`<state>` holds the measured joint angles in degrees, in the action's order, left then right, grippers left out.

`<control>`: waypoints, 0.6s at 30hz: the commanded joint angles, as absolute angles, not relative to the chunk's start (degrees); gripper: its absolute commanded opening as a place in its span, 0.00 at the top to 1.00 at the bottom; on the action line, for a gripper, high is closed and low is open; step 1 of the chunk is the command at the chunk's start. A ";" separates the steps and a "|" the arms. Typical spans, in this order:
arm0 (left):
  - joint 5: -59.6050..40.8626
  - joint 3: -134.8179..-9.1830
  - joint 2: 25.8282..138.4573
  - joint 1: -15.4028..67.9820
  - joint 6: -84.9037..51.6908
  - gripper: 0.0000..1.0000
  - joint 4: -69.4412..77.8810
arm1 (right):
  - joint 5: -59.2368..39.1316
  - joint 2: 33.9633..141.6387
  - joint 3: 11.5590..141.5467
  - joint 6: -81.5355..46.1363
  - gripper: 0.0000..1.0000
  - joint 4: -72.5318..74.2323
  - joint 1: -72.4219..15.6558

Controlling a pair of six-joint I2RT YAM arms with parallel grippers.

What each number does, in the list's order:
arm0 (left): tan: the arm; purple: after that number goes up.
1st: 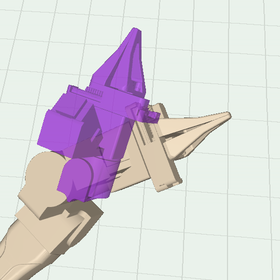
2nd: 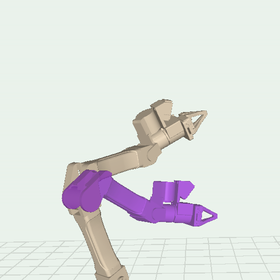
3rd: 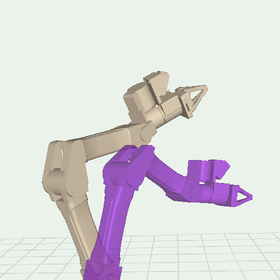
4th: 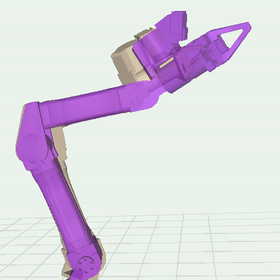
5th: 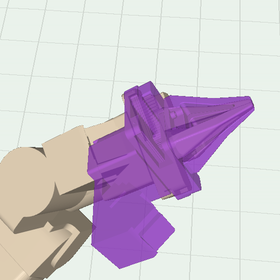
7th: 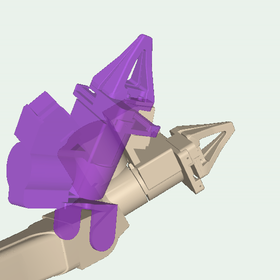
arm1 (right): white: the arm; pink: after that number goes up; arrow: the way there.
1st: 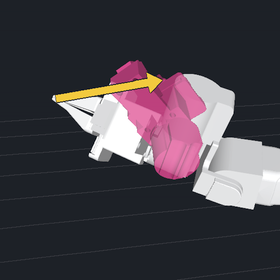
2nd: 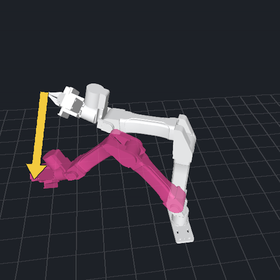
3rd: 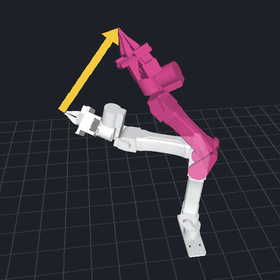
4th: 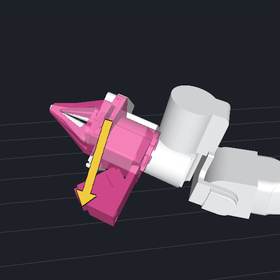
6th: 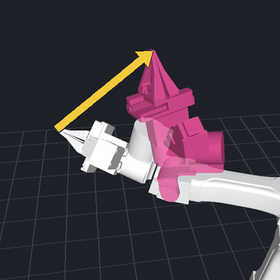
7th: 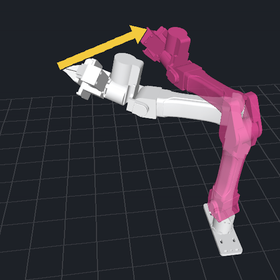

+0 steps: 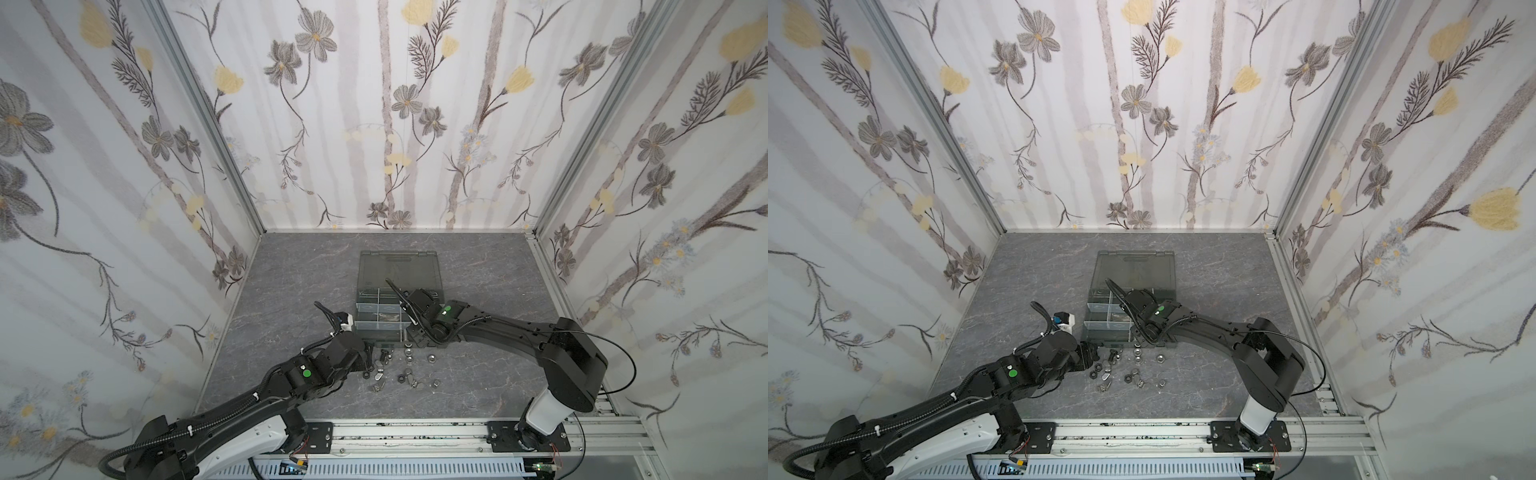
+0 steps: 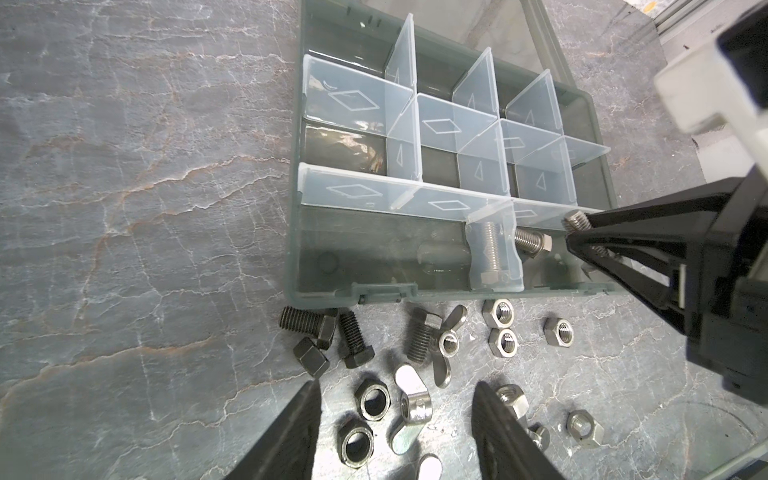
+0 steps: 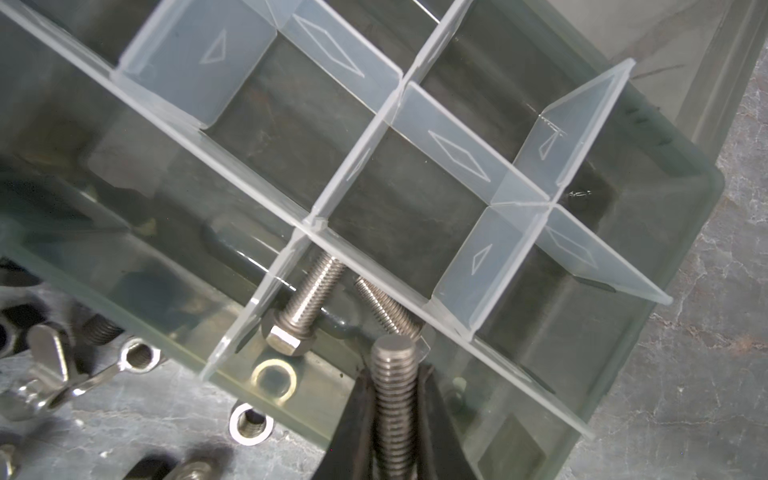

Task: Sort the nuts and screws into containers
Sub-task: 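Lift the steel bolt with the right gripper and drop it into the front compartment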

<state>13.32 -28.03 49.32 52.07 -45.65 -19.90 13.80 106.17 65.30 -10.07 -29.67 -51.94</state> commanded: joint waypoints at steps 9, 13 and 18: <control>14.50 -29.50 50.35 51.95 -46.19 0.39 -19.36 | 13.58 107.84 65.74 -7.40 0.79 -26.89 -51.92; 14.24 -29.62 50.88 51.97 -46.09 0.39 -19.35 | 13.62 106.85 65.23 -7.93 0.75 -26.98 -51.87; 13.96 -29.76 51.07 51.97 -46.05 0.39 -19.36 | 13.27 105.83 64.70 -8.69 0.72 -27.07 -51.86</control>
